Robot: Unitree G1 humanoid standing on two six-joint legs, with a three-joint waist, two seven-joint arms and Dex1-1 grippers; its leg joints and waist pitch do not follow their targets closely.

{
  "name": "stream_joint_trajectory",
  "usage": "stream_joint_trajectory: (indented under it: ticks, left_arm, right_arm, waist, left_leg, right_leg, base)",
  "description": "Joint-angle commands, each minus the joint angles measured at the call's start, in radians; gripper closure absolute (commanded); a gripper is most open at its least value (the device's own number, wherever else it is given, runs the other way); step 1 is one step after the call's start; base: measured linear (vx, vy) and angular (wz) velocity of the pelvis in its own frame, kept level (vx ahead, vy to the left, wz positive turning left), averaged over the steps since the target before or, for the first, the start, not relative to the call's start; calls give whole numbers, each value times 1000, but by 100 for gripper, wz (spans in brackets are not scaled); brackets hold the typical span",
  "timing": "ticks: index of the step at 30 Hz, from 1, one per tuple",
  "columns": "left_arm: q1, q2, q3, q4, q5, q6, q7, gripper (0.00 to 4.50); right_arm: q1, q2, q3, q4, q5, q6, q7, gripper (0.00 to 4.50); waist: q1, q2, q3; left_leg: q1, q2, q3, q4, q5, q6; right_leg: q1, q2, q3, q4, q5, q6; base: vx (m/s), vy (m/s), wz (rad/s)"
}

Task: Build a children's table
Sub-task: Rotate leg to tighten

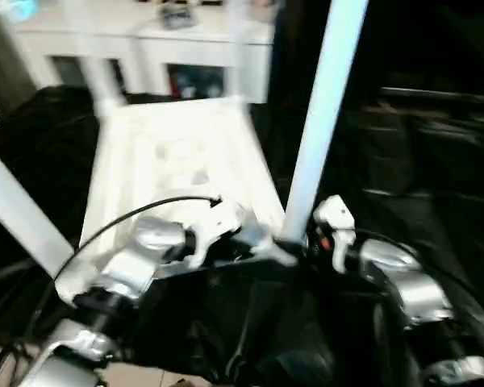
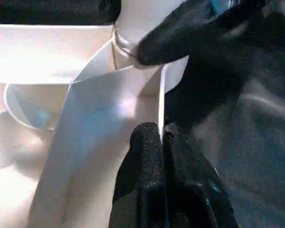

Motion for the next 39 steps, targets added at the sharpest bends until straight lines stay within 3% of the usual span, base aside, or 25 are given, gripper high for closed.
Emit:
stream_joint_trajectory:
  ticks: [1, 3, 4, 7, 10, 13, 15, 20, 25, 33, 39]
  left_arm:
    - [-36, -65, 2, -13, -7, 20, 88, 450]
    - [-39, -87, 3, -12, -4, 32, 115, 450]
    - [-42, -127, -8, -18, 8, 46, 154, 450]
    - [-40, -158, -23, -25, 24, 50, 180, 450]
    - [-36, -161, -34, -31, 26, 49, 174, 450]
    - [-30, -152, -36, -43, 25, 54, 165, 450]
    - [-30, -152, -36, -43, 25, 54, 165, 450]
    - [-20, -90, -34, -55, 12, -4, 68, 450]
    - [-11, -37, -30, -59, -14, -42, -23, 450]
    - [1, 82, -29, -68, -63, -106, -228, 450]
    - [3, 124, -35, -67, -89, -117, -314, 450]
  right_arm:
    - [-9, 66, 46, 29, -11, 8, -59, 193]
    - [-13, 90, 40, 41, -14, 6, -99, 193]
    - [-19, 144, 33, 50, -16, 13, -177, 193]
    - [-12, 189, 45, 45, -32, 2, -205, 193]
    - [-5, 200, 52, 36, -27, -6, -187, 123]
    - [-8, 201, 40, 23, -3, 9, -166, 114]
    - [-8, 201, 40, 23, -3, 9, -166, 78]
    - [-21, 112, 61, 17, -35, -58, -70, 72]
    - [-23, 28, 71, -6, -12, -72, 78, 72]
    - [21, -125, 104, -80, 37, -67, 363, 72]
    - [36, -163, 110, -106, 61, -59, 449, 88]
  waist:
    - [-5, -13, -57]
    - [-12, -16, -56]
    - [-15, -18, -58]
    - [-16, -16, -60]
    - [-15, -17, -60]
    - [-16, -17, -61]
    - [-16, -16, -60]
    - [-17, -15, -61]
    - [-12, -14, -62]
    - [4, -13, -63]
    - [17, -13, -60]
  left_leg:
    - [13, 52, -33, -83, -277, -2]
    - [11, 50, -32, -82, -284, 6]
    - [8, 50, -32, -82, -276, 11]
    - [9, 50, -32, -82, -264, 17]
    - [8, 51, -31, -83, -263, 26]
    - [7, 51, -30, -83, -263, 30]
    - [10, 51, -29, -83, -269, 29]
    - [5, 51, -32, -84, -275, 28]
    - [9, 52, -25, -79, -237, 54]
    - [11, 58, -23, -77, -195, 83]
    - [18, 61, -21, -81, -237, 48]
  right_leg:
    - [35, -64, 42, -82, -453, -153]
    - [35, -62, 42, -86, -455, -149]
    - [35, -62, 44, -85, -445, -148]
    - [35, -60, 44, -83, -412, -152]
    - [36, -59, 45, -79, -374, -163]
    - [38, -60, 47, -76, -351, -175]
    - [35, -59, 47, -78, -361, -175]
    - [41, -60, 46, -77, -356, -169]
    - [39, -59, 49, -70, -277, -211]
    - [42, -56, 50, -56, -196, -242]
    - [36, -59, 53, -60, -260, -241]
  base:
    - [0, 0, 0]
    - [0, 0, 0]
    - [0, 0, 0]
    - [0, 0, 0]
    - [0, 0, 0]
    - [0, 0, 0]
    - [0, 0, 0]
    - [0, 0, 0]
    - [0, 0, 0]
    - [0, 0, 0]
    - [0, 0, 0]
